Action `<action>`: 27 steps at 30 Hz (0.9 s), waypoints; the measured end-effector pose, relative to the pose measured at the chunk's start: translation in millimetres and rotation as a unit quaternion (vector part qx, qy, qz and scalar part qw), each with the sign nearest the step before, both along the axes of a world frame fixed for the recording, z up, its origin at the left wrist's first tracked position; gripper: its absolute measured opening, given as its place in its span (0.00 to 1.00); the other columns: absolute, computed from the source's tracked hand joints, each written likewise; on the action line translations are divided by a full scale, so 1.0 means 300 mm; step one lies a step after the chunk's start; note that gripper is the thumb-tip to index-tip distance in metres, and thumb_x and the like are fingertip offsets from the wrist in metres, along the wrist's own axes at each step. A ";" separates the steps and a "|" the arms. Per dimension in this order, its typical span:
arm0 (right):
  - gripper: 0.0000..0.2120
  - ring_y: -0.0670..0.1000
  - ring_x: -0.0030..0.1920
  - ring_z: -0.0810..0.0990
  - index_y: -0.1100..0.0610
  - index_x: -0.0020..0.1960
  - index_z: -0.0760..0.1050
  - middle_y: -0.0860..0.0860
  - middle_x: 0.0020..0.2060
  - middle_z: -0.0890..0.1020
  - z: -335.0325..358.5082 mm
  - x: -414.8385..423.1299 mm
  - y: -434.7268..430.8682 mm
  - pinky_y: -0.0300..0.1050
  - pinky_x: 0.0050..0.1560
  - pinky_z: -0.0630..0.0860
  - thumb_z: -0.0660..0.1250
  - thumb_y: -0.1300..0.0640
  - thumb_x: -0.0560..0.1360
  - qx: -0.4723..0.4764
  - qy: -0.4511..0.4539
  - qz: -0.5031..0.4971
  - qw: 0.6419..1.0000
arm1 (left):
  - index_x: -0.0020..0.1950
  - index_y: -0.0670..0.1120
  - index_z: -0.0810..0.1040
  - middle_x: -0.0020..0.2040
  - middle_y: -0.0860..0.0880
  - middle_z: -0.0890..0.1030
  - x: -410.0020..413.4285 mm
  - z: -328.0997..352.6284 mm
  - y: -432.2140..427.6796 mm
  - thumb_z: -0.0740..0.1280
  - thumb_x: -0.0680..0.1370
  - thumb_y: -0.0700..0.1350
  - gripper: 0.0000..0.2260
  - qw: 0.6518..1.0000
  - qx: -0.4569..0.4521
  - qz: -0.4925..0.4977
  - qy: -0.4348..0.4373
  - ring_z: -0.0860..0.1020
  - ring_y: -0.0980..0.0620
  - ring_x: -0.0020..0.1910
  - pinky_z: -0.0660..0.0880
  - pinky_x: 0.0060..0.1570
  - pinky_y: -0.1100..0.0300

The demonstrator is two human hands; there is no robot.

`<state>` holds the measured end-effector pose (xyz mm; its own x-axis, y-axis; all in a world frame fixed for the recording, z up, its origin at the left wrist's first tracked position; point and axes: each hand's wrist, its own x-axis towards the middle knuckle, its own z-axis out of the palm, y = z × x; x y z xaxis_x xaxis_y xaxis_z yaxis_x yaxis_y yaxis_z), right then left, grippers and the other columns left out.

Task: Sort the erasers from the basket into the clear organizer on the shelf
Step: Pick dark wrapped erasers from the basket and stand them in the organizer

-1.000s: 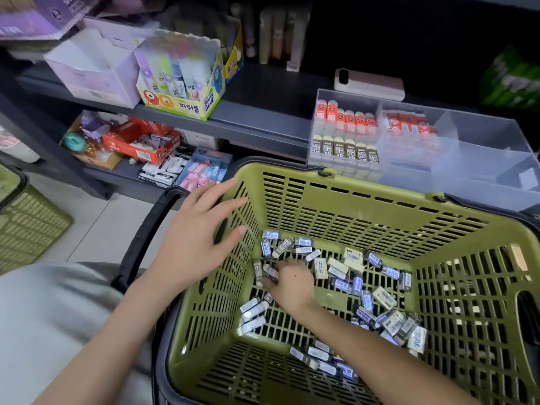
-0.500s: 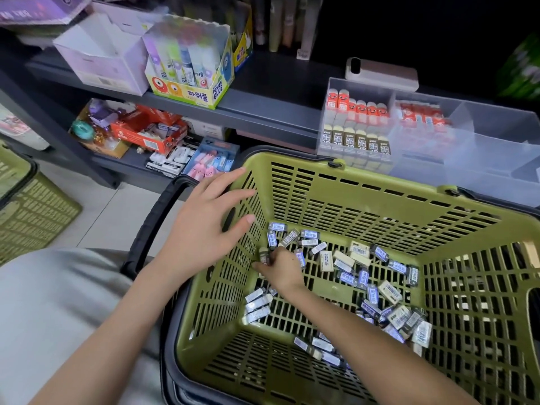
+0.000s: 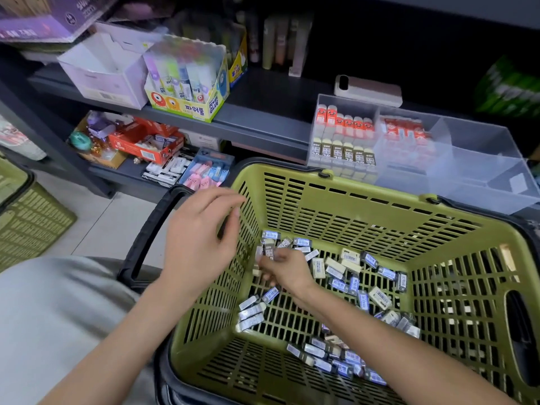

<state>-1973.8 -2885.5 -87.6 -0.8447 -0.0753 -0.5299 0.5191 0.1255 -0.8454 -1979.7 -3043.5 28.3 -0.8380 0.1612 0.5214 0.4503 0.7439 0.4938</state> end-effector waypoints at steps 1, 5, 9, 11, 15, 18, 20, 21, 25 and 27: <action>0.07 0.46 0.24 0.73 0.61 0.38 0.77 0.53 0.28 0.78 0.053 0.008 0.016 0.36 0.25 0.71 0.70 0.59 0.73 -0.044 0.026 -0.007 0.999 | 0.53 0.40 0.81 0.49 0.47 0.82 0.010 0.008 0.027 0.63 0.76 0.41 0.10 0.999 0.038 0.007 -0.008 0.78 0.54 0.49 0.71 0.55 0.65; 0.05 0.45 0.24 0.70 0.57 0.38 0.79 0.49 0.27 0.78 0.236 0.019 0.043 0.35 0.27 0.70 0.69 0.63 0.73 -0.121 0.133 0.013 0.984 | 0.69 0.54 0.67 0.61 0.54 0.76 -0.012 0.016 0.138 0.66 0.75 0.57 0.24 0.906 0.196 0.003 -0.376 0.75 0.56 0.60 0.71 0.62 0.54; 0.08 0.47 0.31 0.76 0.63 0.50 0.79 0.53 0.36 0.82 0.288 0.034 0.044 0.39 0.35 0.75 0.65 0.69 0.73 -0.242 0.146 0.023 0.959 | 0.67 0.54 0.70 0.56 0.53 0.82 -0.028 -0.009 0.185 0.61 0.80 0.50 0.15 0.913 0.216 -0.064 -0.341 0.81 0.59 0.45 0.74 0.36 0.70; 0.14 0.52 0.41 0.81 0.69 0.57 0.75 0.58 0.46 0.82 0.270 0.029 0.072 0.42 0.42 0.79 0.65 0.68 0.72 -0.377 0.089 0.015 0.922 | 0.62 0.50 0.74 0.51 0.51 0.84 -0.029 -0.015 0.183 0.59 0.81 0.45 0.11 0.906 0.298 -0.083 -0.290 0.82 0.58 0.49 0.76 0.44 0.67; 0.12 0.51 0.47 0.82 0.64 0.57 0.77 0.61 0.53 0.82 0.141 -0.024 0.134 0.42 0.49 0.80 0.64 0.66 0.74 -0.256 0.043 -0.016 0.965 | 0.52 0.43 0.76 0.39 0.46 0.83 -0.076 -0.004 0.138 0.56 0.82 0.40 0.09 0.754 0.574 -0.044 -0.315 0.83 0.47 0.43 0.80 0.46 0.55; 0.12 0.46 0.48 0.80 0.58 0.59 0.78 0.54 0.55 0.81 -0.014 -0.074 0.158 0.44 0.53 0.78 0.66 0.61 0.76 0.152 0.100 0.024 0.983 | 0.47 0.42 0.77 0.33 0.45 0.79 -0.099 0.002 0.116 0.56 0.82 0.38 0.11 0.663 0.654 -0.034 -0.363 0.80 0.50 0.32 0.77 0.30 0.60; 0.13 0.50 0.55 0.78 0.56 0.60 0.78 0.50 0.58 0.80 -0.096 -0.104 0.162 0.47 0.59 0.74 0.67 0.58 0.76 0.273 0.159 0.076 0.946 | 0.44 0.42 0.77 0.33 0.45 0.78 -0.105 0.001 0.112 0.57 0.81 0.38 0.11 0.633 0.673 -0.051 -0.378 0.77 0.51 0.30 0.73 0.25 0.63; 0.14 0.51 0.58 0.76 0.55 0.60 0.78 0.49 0.59 0.79 -0.130 -0.115 0.159 0.47 0.60 0.72 0.67 0.57 0.75 0.325 0.189 0.115 0.919 | 0.43 0.42 0.78 0.33 0.45 0.78 -0.105 -0.002 0.111 0.57 0.81 0.38 0.12 0.629 0.677 -0.056 -0.377 0.77 0.52 0.30 0.72 0.25 0.64; 0.18 0.54 0.59 0.69 0.54 0.64 0.74 0.50 0.60 0.73 -0.213 -0.133 0.126 0.48 0.54 0.72 0.67 0.58 0.74 0.487 0.225 0.237 0.810 | 0.41 0.44 0.79 0.32 0.46 0.77 -0.106 -0.010 0.114 0.58 0.81 0.39 0.13 0.645 0.667 -0.074 -0.366 0.75 0.52 0.29 0.71 0.24 0.64; 0.17 0.54 0.59 0.69 0.54 0.63 0.74 0.51 0.57 0.72 -0.220 -0.134 0.114 0.49 0.54 0.71 0.67 0.55 0.74 0.526 0.213 0.257 0.783 | 0.41 0.44 0.78 0.32 0.46 0.76 -0.105 -0.014 0.120 0.59 0.80 0.39 0.12 0.654 0.656 -0.074 -0.370 0.74 0.52 0.29 0.71 0.25 0.63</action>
<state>-2013.9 -2851.3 -153.6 -0.9631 -0.1738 -0.2056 -0.1283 0.9677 -0.2172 -2011.2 -3007.5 24.2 -0.9650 0.0896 -0.2464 -0.2531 -0.5628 0.7869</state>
